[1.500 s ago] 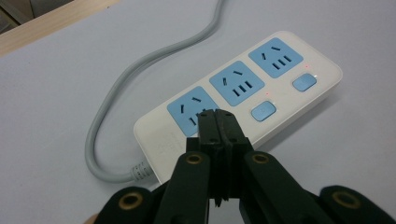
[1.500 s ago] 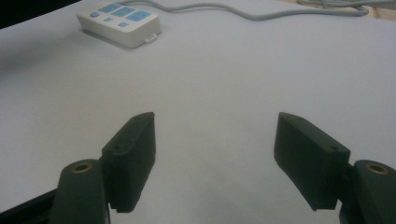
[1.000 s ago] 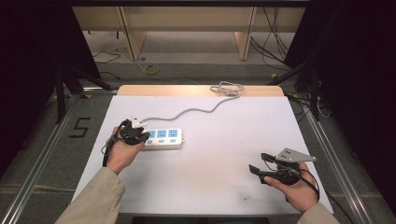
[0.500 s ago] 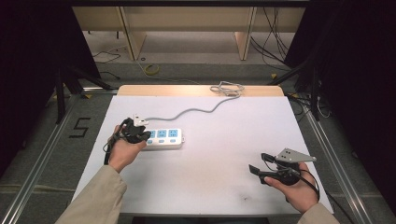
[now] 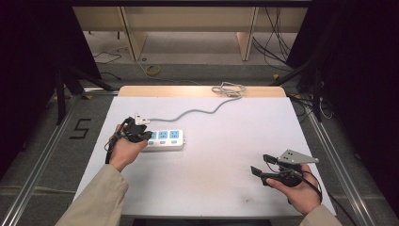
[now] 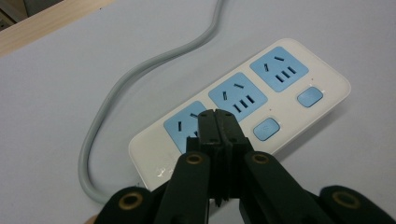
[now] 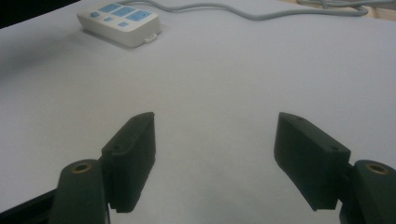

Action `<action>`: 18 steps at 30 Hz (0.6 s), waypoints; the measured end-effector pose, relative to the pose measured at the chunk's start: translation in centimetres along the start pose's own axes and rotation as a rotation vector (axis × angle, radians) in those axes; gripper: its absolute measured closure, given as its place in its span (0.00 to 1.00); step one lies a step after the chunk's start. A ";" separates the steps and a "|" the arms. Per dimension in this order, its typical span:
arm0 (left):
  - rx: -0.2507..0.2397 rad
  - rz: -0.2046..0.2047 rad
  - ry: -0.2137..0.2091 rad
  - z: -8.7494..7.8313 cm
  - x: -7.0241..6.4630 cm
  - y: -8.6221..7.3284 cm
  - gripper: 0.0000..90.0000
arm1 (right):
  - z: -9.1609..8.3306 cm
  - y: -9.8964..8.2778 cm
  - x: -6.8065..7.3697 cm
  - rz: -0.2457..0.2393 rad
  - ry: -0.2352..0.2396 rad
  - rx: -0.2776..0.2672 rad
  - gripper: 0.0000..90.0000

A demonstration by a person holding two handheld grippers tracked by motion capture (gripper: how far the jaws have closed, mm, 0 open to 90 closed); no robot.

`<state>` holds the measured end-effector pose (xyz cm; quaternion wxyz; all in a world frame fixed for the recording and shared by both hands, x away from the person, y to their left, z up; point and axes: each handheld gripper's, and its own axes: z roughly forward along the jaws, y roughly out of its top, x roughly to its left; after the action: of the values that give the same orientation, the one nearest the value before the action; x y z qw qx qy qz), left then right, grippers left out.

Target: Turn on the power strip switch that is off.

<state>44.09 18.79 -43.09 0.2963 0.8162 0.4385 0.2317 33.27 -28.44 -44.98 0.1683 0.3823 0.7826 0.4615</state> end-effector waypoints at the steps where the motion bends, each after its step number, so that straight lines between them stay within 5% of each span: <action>1: 0.001 0.002 -0.001 0.0 0.1 0.0 1.00 | 0.0 0.0 0.0 -0.001 0.000 0.000 0.33; 18: 0.012 -0.006 -0.003 -0.1 0.4 0.1 1.00 | 0.1 0.0 0.0 -0.003 0.000 0.007 0.33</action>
<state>44.27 19.12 -42.89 0.2926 0.8171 0.4420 0.2267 33.31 -28.39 -45.05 0.1676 0.3816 0.7848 0.4586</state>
